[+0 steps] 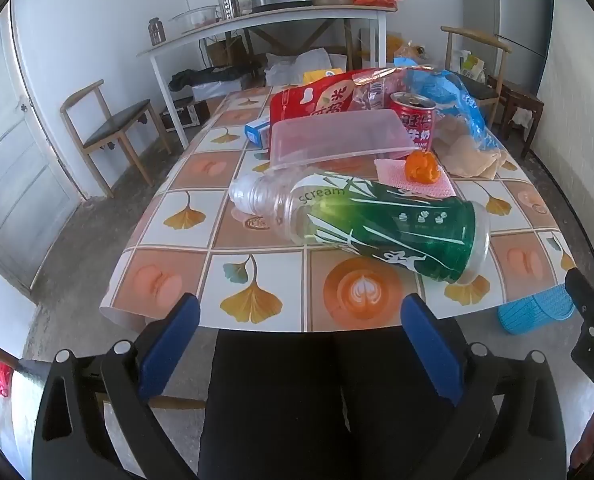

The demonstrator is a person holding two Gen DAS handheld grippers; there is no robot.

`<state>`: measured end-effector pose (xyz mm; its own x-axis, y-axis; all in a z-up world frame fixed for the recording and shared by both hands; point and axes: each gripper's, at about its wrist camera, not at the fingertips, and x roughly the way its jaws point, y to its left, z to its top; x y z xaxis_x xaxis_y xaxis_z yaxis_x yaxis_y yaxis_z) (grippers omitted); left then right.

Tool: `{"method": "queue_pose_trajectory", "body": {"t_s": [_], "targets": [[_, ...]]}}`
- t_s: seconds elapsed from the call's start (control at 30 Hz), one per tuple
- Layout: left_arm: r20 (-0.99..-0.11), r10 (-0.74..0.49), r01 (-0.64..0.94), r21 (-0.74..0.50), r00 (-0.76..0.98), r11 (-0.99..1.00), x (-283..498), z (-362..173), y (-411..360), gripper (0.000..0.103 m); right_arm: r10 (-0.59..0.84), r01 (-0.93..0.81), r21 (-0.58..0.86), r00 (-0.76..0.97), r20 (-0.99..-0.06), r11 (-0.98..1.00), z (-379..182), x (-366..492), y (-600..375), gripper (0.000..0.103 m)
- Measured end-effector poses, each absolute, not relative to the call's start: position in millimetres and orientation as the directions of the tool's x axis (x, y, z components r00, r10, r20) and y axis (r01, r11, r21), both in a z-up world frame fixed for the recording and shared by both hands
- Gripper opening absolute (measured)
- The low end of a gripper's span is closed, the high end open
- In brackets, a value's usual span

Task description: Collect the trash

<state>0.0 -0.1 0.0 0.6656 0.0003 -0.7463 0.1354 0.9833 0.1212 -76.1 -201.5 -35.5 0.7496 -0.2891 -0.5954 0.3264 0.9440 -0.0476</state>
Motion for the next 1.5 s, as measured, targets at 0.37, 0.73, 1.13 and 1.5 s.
{"method": "queue_pose_trajectory", "body": {"t_s": [0.37, 0.73, 1.13, 1.5], "targets": [[-0.755, -0.002, 0.134, 0.114, 0.656, 0.984, 0.2, -2.1, 5.1, 0.099, -0.291, 0.327, -0.05, 0.75, -0.594, 0.944, -36.3, -76.1, -202.7, 0.096], [-0.76, 0.006, 0.126, 0.115, 0.65, 0.985, 3.1, -5.8, 3.1, 0.099, -0.29, 0.327, -0.048, 0.751, -0.594, 0.944, -36.4, -75.4, -203.2, 0.096], [-0.765, 0.011, 0.114, 0.111, 0.645, 0.987, 3.6, -5.4, 6.0, 0.099, -0.29, 0.327, -0.048, 0.751, -0.593, 0.944, -37.6, -75.5, -202.6, 0.096], [-0.766, 0.015, 0.106, 0.108, 0.643, 0.988, 3.4, -5.1, 7.4, 0.099, -0.29, 0.327, -0.047, 0.753, -0.591, 0.944, -39.6, -76.7, -202.2, 0.096]]}}
